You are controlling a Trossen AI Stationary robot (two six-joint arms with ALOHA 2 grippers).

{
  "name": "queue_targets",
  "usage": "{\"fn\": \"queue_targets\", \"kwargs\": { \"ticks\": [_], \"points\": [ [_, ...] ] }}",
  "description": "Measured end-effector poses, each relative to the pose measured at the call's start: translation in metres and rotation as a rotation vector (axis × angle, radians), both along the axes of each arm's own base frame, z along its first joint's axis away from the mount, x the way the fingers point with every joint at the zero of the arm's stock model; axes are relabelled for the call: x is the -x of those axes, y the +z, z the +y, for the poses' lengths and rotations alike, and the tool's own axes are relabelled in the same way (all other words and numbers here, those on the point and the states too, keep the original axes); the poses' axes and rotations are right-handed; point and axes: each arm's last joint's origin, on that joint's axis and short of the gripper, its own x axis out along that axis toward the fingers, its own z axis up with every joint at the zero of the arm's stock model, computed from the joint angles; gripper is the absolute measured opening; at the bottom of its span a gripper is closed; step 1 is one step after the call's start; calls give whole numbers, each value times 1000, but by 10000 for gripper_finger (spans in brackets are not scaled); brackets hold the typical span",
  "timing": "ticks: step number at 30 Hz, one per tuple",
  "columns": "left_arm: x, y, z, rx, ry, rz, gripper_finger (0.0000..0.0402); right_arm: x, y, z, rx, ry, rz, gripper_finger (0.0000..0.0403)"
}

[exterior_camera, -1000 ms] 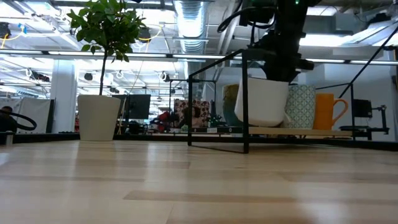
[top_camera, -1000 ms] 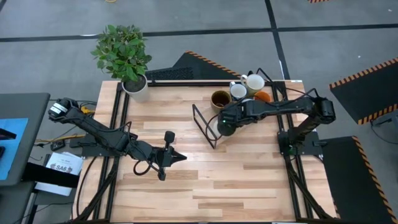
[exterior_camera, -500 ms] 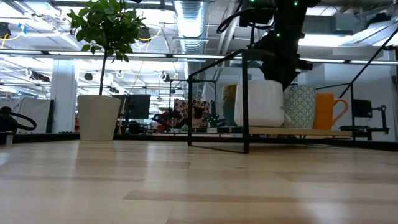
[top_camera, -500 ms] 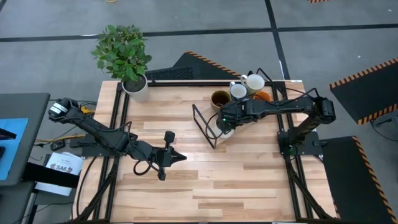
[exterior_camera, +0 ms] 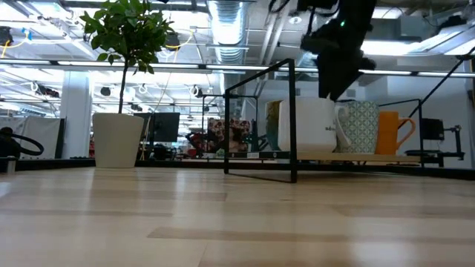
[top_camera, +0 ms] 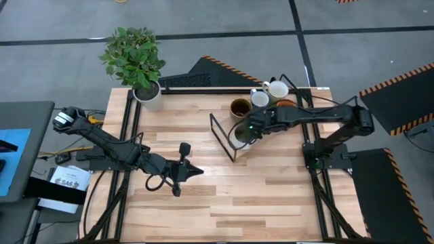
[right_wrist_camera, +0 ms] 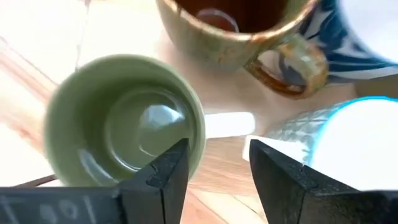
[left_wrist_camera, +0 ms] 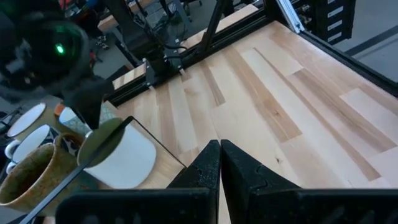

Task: Place coffee mugs
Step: Return to Home Position

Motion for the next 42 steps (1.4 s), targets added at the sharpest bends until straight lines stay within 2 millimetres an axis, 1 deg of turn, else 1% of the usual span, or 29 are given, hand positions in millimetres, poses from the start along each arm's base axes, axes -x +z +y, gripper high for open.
{"fn": "queue_targets", "kwargs": {
  "ticks": [6,10,12,16,18,20,23,24,27,30,32,34,36,38,40,42],
  "points": [
    [0,-1,0,-8,10,5,0,24,32,7,20,36,-107,192],
    [1,-2,0,-7,10,21,0,42,48,24,107,110,-143,188],
    [2,-3,0,-5,13,34,0,51,50,34,165,138,-162,184],
    [7,-2,2,12,21,54,0,75,36,55,211,178,-173,164],
    [8,0,3,18,22,50,0,90,30,64,233,179,-209,140],
    [10,4,6,9,26,31,0,104,28,70,257,178,-273,102],
    [10,15,20,-23,55,-21,0,120,27,79,300,196,-412,27],
    [11,20,28,-23,71,-45,0,124,27,81,315,212,-463,18],
    [17,36,56,15,75,-106,0,131,22,86,350,262,-583,24],
    [27,48,83,87,60,-136,0,133,12,89,372,321,-655,23],
    [36,52,96,138,38,-130,0,132,3,90,388,346,-683,18],
    [47,53,103,200,42,-100,0,131,-5,90,400,360,-698,18],
    [54,52,101,224,51,-73,0,131,-11,90,408,370,-698,19],
    [60,39,96,224,64,-75,0,132,-16,90,411,376,-689,25],
    [66,20,91,215,75,-94,0,132,-17,90,408,382,-688,29],
    [75,-6,90,216,116,-133,0,132,-17,92,404,390,-694,28]
  ]
}}
